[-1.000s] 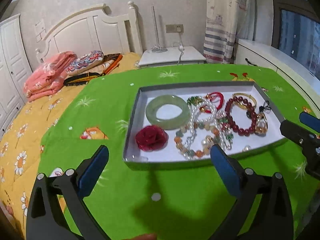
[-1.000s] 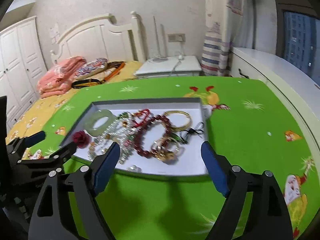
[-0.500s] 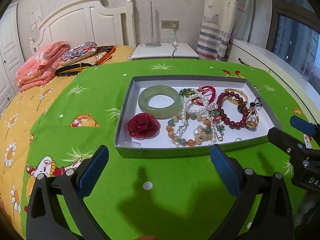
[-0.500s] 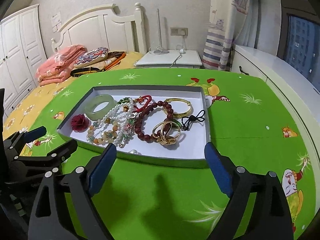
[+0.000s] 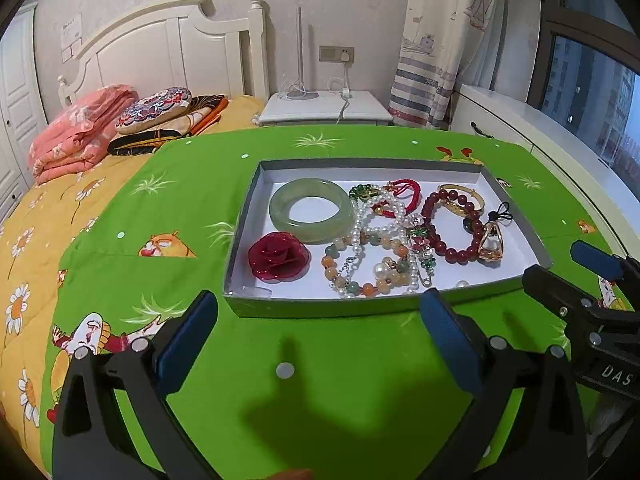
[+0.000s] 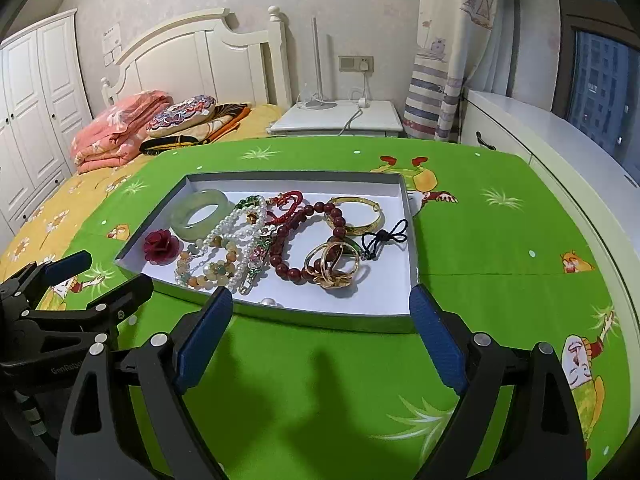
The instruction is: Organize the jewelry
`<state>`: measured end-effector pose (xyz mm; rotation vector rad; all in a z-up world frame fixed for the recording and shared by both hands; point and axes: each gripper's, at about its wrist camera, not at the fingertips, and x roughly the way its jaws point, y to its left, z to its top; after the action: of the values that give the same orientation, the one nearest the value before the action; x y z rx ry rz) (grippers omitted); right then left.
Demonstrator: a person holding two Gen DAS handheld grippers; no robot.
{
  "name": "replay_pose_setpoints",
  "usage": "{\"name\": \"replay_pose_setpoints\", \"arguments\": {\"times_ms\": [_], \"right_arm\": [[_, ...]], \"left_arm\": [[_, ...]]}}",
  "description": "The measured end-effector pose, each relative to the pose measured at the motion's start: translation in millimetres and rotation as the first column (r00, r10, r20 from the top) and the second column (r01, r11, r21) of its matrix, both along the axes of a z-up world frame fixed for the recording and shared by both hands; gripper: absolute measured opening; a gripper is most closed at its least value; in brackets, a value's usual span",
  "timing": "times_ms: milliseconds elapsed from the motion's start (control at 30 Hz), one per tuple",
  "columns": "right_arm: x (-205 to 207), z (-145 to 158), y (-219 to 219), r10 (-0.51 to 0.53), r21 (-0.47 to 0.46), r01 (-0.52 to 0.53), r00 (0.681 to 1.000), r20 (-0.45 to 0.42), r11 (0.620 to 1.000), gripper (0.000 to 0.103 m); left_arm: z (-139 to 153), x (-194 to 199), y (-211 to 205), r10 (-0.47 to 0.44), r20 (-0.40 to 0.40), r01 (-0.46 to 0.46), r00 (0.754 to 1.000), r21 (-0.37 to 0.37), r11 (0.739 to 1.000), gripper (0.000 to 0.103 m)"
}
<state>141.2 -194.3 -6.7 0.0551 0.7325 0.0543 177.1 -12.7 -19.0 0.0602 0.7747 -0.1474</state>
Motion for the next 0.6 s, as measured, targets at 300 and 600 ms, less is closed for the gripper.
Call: {"name": "replay_pose_setpoints", "arguments": {"times_ms": [300, 600], "right_arm": [[-0.8, 0.1, -1.0, 0.000, 0.002, 0.000, 1.000, -0.001, 1.000, 0.084], [-3.4, -2.1, -2.7, -0.008, 0.003, 0.008, 1.000, -0.004, 1.000, 0.084]], "left_arm": [[-1.0, -1.4, 0.0, 0.003, -0.003, -0.003, 1.000, -0.002, 1.000, 0.098], [-3.1, -1.7, 1.4, 0.004, -0.008, -0.004, 1.000, -0.005, 1.000, 0.098]]}}
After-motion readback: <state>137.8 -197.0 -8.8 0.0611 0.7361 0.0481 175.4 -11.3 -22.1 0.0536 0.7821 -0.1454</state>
